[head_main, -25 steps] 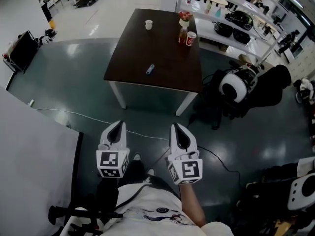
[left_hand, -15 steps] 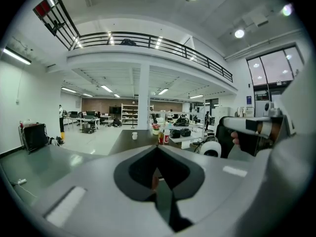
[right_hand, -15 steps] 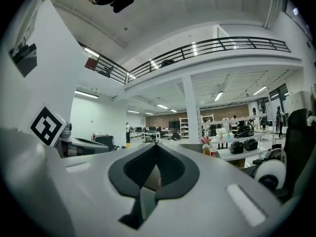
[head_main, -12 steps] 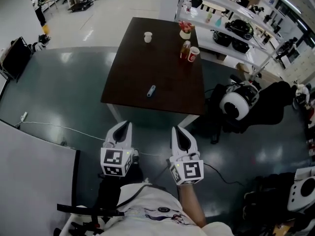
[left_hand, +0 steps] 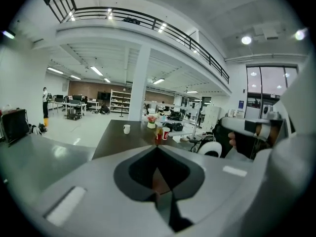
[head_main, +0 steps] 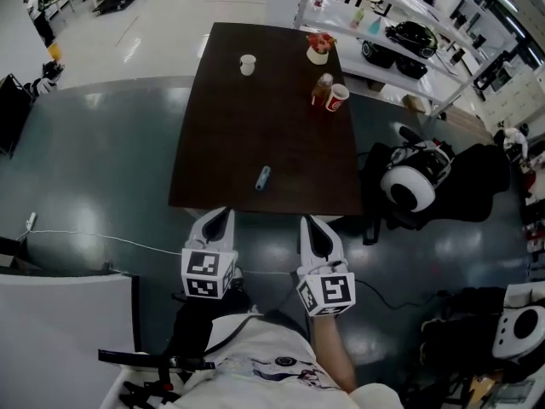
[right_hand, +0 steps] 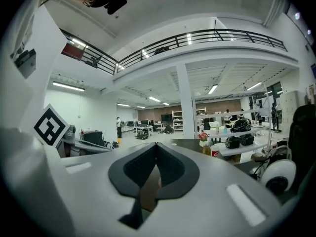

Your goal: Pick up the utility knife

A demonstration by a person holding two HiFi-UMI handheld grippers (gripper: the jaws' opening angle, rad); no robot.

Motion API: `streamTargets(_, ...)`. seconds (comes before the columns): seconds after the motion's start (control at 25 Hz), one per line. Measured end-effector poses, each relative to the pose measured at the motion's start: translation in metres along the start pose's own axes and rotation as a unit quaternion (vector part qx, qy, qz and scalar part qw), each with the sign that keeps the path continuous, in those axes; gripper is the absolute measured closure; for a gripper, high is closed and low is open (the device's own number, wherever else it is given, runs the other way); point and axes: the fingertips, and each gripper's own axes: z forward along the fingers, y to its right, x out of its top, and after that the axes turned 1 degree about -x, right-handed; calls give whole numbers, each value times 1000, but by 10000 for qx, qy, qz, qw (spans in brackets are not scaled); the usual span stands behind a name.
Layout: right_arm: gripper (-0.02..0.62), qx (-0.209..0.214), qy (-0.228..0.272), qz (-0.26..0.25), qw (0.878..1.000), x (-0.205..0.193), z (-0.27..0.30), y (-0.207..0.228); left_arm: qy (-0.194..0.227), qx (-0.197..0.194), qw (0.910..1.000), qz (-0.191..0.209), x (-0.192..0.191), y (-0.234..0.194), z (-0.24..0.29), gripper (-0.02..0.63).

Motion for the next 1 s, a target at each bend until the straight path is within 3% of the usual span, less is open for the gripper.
streamTargets(0.28, 594, -229, -517, 161, 9983, -27, 12, 25, -417, -235, 9986, -208, -17, 0, 36, 609)
streamTargets(0.52, 594, 87, -704, 270, 9971, -26, 39, 35, -1040, -216, 9926, -581, -39, -11, 68, 607)
streamTargets(0.72, 594, 331, -691, 371, 9964, -38, 61, 72, -1744, -161, 9819, -723, -95, -7, 125, 607)
streamTargets(1.0, 594, 324, -1229, 586, 9902, -79, 76, 101, -2620, -88, 9613, -851, -161, -14, 185, 607)
